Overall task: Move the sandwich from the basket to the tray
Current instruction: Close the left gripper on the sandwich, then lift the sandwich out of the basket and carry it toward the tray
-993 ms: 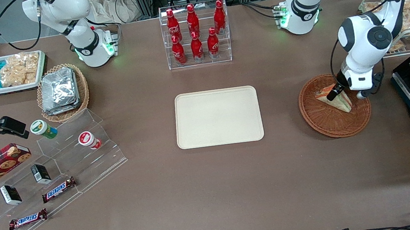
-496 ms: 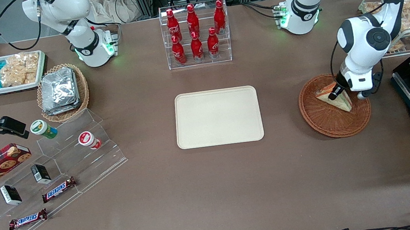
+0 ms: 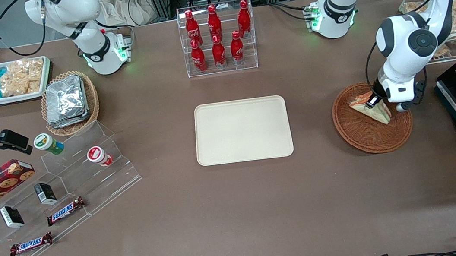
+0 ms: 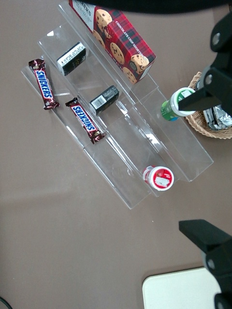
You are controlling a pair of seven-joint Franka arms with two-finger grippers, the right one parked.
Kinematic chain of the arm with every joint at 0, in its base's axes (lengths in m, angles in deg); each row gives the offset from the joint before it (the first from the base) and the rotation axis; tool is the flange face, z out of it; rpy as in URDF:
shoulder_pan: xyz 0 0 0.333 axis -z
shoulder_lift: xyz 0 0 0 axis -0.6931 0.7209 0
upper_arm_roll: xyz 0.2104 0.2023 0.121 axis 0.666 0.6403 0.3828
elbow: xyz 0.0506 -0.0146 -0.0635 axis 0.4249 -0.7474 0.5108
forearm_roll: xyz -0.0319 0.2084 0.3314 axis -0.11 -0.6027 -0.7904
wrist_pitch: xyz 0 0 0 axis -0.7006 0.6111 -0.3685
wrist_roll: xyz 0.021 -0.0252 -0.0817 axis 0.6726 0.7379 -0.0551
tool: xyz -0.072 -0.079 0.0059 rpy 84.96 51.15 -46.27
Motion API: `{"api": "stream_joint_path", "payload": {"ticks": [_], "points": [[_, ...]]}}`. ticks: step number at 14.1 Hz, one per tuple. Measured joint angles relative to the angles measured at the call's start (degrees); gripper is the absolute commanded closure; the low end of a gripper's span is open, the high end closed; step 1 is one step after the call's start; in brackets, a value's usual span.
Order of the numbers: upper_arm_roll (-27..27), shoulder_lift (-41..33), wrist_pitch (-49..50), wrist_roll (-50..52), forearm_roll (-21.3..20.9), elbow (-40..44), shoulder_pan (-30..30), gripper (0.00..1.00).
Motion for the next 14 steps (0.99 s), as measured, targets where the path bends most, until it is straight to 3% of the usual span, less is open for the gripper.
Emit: {"api": "stream_joint_path", "payload": {"ticks": [7,14], "points": [[-8.40,-4.14,17.85,-9.15,-0.26,13.21,0.28,0.72],[-18.36,-2.80,19.16,-19.03,-0.45,18.11,0.46,0.72]]}}
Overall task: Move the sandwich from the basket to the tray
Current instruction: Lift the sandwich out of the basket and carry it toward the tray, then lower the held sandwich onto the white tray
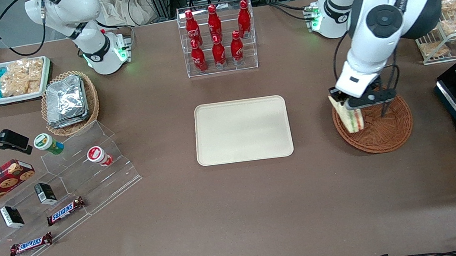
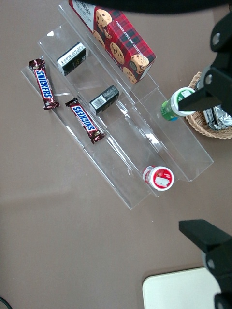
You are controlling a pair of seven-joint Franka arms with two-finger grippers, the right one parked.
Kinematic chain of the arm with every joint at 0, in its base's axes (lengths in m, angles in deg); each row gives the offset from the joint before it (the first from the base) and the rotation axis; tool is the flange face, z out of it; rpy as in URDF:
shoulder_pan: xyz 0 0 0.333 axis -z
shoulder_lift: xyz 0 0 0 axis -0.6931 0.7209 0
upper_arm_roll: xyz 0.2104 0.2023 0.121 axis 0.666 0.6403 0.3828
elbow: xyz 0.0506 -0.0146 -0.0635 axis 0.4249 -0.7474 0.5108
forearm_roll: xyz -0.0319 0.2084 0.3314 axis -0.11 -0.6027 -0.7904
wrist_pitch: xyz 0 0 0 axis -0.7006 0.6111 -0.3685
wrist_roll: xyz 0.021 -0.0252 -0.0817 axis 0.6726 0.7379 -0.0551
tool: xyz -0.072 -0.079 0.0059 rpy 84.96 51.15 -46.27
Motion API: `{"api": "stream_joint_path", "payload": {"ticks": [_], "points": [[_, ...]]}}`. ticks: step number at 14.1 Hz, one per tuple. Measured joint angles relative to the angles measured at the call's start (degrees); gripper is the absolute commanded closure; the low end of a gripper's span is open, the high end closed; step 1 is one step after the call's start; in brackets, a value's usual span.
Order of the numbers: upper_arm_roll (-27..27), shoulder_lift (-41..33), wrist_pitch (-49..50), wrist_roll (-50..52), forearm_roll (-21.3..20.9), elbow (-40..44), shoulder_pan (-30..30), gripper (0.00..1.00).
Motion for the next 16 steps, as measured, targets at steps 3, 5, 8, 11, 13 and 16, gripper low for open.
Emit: {"api": "stream_joint_path", "payload": {"ticks": [3,5,8,11,13,16], "points": [[-5.40,2.20,-0.04,-1.94,-0.02,1.69,0.05,0.72],[-8.05,3.88,-0.04,-2.02,-0.02,2.80,0.06,0.75],[-10.64,6.74,-0.37,-2.01,-0.02,3.81,0.05,0.75],[-12.10,10.06,-3.47,-1.01,-0.65,3.94,1.36,0.74],[-12.31,13.01,-5.58,4.40,-6.38,3.95,3.74,0.74],[-12.49,19.23,-8.43,15.18,-16.75,4.00,7.59,0.74]]}}
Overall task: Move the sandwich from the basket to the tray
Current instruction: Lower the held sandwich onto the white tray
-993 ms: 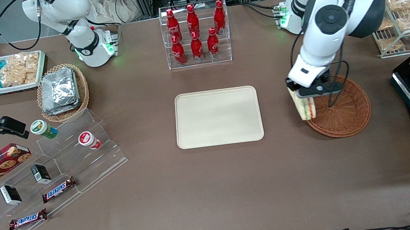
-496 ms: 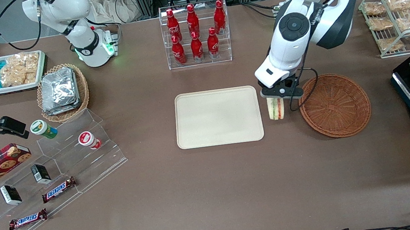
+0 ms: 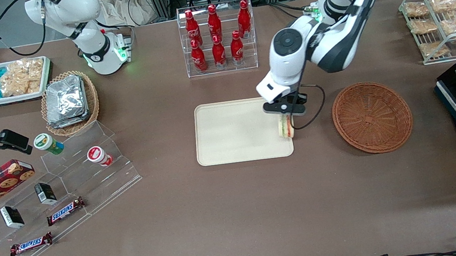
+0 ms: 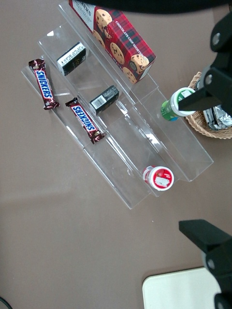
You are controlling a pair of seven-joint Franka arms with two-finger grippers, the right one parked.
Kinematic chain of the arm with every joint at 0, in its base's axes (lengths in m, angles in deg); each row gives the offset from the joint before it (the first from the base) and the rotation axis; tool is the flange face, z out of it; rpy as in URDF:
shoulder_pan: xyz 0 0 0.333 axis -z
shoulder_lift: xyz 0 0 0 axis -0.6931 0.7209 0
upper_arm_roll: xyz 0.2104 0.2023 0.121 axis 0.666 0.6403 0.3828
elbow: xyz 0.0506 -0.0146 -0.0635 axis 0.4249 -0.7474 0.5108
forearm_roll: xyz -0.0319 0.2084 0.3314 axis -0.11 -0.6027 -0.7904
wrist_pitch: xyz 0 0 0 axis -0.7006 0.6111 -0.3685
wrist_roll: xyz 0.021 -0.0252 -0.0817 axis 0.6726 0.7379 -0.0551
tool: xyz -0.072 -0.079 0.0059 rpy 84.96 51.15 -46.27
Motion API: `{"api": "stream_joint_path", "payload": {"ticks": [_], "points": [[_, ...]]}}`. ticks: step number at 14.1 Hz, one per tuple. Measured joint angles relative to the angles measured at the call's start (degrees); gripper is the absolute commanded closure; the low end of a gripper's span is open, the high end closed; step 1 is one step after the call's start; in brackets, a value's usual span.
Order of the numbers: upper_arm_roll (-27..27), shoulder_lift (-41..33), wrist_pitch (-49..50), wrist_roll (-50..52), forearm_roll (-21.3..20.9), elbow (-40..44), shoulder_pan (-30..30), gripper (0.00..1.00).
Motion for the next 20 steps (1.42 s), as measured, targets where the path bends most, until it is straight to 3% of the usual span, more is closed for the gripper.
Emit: {"api": "stream_joint_path", "payload": {"ticks": [3,11,14,17,20], "points": [[0.00,6.50,-1.55,4.05,-4.91,1.28,1.39,0.74],[0.00,14.36,-1.59,5.79,-7.96,4.49,3.83,0.70],[0.01,15.19,-1.56,6.52,-8.49,4.49,4.05,0.39],[0.02,15.31,-1.36,9.35,-8.57,4.49,4.37,0.00],[0.05,15.38,-0.90,13.39,-8.79,4.57,5.25,0.00]]}}
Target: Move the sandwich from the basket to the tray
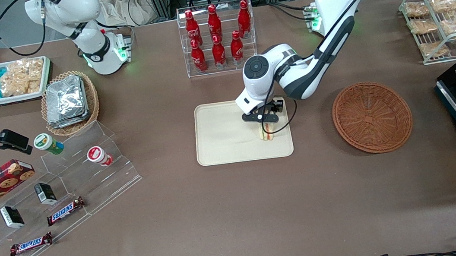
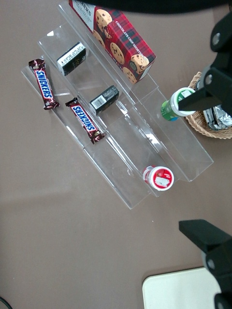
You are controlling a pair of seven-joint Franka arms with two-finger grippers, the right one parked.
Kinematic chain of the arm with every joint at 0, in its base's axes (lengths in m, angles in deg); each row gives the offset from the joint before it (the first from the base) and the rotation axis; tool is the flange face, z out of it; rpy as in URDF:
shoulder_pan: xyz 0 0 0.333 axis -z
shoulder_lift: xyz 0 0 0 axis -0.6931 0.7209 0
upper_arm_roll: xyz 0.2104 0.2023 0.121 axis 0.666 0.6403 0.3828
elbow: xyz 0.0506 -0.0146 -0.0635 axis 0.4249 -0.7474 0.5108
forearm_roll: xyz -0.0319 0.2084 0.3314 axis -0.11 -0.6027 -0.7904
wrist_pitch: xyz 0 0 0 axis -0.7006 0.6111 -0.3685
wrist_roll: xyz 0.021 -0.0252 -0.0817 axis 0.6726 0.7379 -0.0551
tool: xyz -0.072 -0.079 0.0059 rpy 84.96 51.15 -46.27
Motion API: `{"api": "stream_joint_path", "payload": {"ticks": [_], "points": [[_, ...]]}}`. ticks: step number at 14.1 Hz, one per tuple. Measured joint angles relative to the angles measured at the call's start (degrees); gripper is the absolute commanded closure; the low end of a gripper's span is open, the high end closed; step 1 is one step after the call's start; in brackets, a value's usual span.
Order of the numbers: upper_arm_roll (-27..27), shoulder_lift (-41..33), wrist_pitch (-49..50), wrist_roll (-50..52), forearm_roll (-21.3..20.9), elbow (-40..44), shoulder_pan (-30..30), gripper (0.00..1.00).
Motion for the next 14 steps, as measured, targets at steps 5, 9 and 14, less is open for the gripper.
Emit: {"api": "stream_joint_path", "payload": {"ticks": [5,9,14], "points": [[0.60,-0.12,8.61,1.05,0.06,7.56,-0.25,0.00],[0.68,-0.46,16.98,0.97,2.11,17.82,-3.79,0.00],[0.55,-1.54,21.77,0.00,4.20,24.61,-9.07,0.00]]}}
